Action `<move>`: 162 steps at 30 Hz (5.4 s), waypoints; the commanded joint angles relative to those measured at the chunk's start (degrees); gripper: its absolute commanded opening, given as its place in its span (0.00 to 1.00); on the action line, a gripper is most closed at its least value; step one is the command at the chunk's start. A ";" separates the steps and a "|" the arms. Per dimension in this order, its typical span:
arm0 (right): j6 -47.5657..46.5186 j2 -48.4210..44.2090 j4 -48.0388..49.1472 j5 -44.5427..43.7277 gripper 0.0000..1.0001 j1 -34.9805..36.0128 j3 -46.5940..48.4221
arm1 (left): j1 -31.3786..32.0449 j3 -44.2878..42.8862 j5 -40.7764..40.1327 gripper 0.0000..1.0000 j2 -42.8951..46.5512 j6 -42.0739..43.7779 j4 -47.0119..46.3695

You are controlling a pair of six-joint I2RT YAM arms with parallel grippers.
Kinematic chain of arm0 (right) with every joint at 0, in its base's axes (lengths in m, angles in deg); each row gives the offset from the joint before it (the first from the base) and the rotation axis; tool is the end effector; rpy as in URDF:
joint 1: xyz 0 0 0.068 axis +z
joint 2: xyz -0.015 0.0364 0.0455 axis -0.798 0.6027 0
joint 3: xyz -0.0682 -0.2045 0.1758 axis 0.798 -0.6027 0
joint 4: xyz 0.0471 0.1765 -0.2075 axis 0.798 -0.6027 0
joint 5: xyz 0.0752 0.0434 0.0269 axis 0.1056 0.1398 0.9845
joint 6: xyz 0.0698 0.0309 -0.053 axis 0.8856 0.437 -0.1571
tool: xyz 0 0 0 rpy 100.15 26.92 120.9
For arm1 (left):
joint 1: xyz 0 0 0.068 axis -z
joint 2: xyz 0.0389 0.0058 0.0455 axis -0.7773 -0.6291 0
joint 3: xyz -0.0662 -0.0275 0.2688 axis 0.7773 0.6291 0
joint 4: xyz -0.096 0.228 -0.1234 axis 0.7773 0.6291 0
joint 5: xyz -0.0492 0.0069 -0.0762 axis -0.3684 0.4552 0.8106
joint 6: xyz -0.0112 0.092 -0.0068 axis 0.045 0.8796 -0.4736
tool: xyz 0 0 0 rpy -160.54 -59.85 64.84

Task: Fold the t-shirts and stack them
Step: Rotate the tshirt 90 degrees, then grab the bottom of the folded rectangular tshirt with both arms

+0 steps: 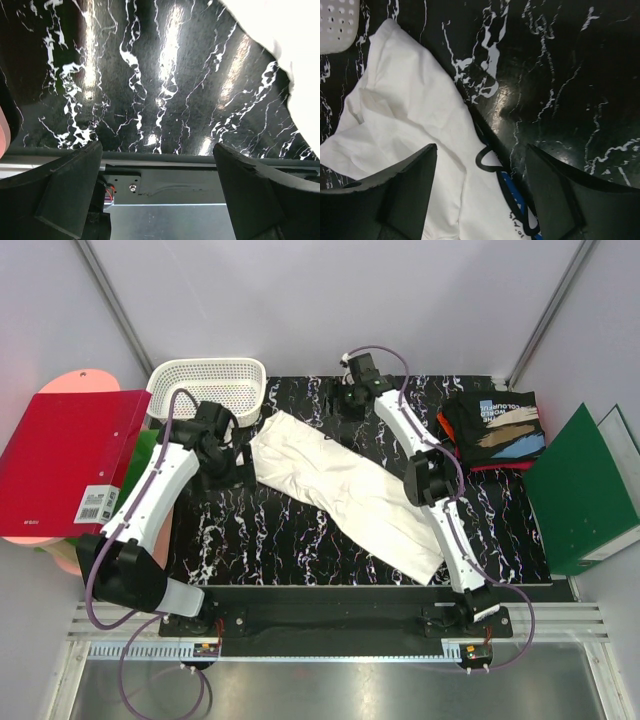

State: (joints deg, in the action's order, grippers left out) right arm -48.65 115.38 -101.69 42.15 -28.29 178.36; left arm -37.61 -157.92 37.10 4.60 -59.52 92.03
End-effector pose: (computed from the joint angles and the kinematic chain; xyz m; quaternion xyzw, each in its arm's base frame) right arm 0.5630 0.2834 0.1630 -0.0975 0.9233 0.2482 0.2765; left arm 0.2781 -0.0679 0.2748 -0.1033 0.9844 -0.0560 0.1309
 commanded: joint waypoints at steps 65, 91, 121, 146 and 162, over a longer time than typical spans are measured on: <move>13.24 0.62 9.18 -17.85 0.00 -16.29 -6.35 | 4.15 4.60 4.11 0.99 2.77 -5.04 -0.78; 0.24 -44.64 1.89 -24.10 0.74 -22.18 -29.65 | 37.30 -3.30 36.82 0.97 -36.78 -42.14 -51.54; 2.17 -58.61 1.01 -16.02 0.74 -27.19 -45.71 | 39.86 13.19 32.70 0.00 -35.39 -41.26 -46.24; 11.66 -81.37 -5.49 14.47 0.73 -27.19 -93.68 | 33.79 25.97 22.15 0.99 -3.05 -26.23 -25.70; 16.77 -96.42 -5.58 21.08 0.61 -27.19 -126.75 | 32.82 41.26 19.06 0.99 -2.57 -34.58 -43.95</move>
State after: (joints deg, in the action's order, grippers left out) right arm -32.85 19.89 -107.54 60.51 -55.35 54.15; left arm -4.82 -117.17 56.73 6.50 -92.77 55.82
